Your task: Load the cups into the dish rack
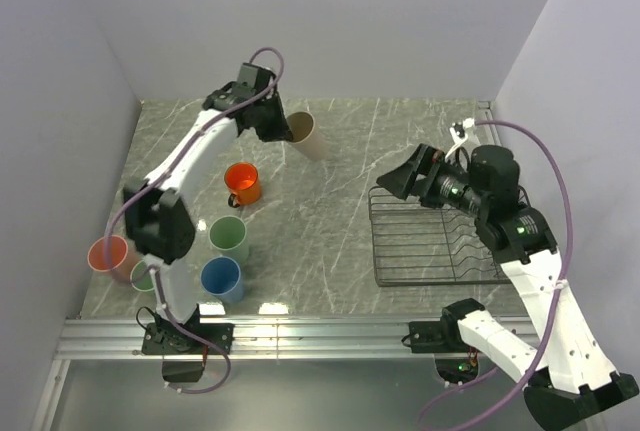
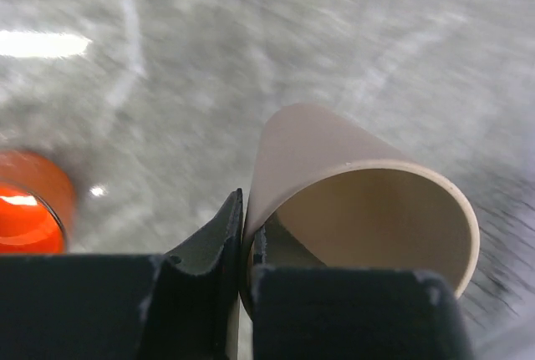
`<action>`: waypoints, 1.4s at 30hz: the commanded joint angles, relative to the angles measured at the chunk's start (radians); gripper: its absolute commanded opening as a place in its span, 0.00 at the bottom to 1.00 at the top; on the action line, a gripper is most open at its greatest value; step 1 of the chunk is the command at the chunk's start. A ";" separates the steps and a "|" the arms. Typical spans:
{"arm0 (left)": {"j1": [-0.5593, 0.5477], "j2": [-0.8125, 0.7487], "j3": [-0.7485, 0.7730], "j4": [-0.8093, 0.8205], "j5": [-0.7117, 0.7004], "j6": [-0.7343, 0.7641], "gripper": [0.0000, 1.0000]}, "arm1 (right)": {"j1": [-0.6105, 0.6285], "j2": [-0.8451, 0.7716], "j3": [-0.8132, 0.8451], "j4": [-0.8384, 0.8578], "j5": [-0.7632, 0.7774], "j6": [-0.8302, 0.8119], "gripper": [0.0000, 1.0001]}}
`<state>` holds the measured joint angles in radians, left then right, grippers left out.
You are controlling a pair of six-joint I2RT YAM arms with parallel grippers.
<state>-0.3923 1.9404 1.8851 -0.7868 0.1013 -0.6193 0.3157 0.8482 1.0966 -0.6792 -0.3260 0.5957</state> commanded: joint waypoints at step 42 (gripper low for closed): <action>-0.019 -0.866 -0.750 0.917 0.690 -0.620 0.00 | 0.192 0.132 -0.150 1.050 -0.179 0.777 1.00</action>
<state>-0.4065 1.0908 1.1469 0.0536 0.7238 -1.2339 0.4995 0.9607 0.9161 0.3153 -0.5571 1.3659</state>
